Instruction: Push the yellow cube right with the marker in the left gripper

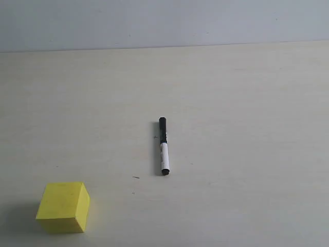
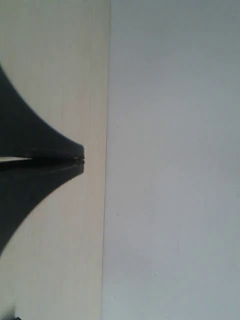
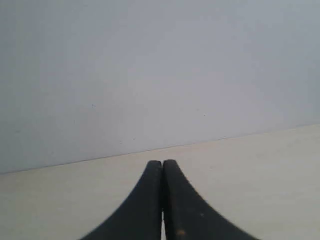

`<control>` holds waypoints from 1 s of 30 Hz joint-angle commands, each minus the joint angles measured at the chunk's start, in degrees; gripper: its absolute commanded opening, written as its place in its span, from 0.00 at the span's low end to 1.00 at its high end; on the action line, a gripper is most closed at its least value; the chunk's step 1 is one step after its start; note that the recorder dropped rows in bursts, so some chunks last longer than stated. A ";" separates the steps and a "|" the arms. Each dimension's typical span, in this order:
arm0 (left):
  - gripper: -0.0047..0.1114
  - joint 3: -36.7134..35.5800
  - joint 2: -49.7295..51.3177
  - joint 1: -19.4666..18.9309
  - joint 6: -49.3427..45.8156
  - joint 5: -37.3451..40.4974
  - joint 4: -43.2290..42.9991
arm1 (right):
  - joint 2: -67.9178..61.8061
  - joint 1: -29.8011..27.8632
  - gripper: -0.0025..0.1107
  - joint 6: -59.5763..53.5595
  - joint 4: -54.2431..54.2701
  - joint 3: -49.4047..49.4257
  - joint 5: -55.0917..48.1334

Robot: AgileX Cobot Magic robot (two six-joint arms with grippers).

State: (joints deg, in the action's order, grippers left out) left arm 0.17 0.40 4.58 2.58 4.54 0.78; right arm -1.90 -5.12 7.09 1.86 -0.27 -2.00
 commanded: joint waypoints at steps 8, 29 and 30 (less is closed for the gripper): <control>0.04 -0.17 -0.40 -0.16 15.12 -0.41 1.13 | 0.47 -0.30 0.02 0.07 -0.28 0.27 0.42; 0.04 -0.17 -0.40 -0.04 22.56 -18.06 1.13 | 0.47 -0.30 0.02 0.07 -0.28 0.27 0.42; 0.04 -0.17 -0.40 -0.04 23.94 -20.06 1.13 | 0.47 -0.30 0.02 0.07 -0.28 0.27 0.42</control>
State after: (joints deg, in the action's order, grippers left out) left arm 0.09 0.31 4.58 22.18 -9.81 1.61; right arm -1.90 -5.12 7.09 1.86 -0.27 -2.00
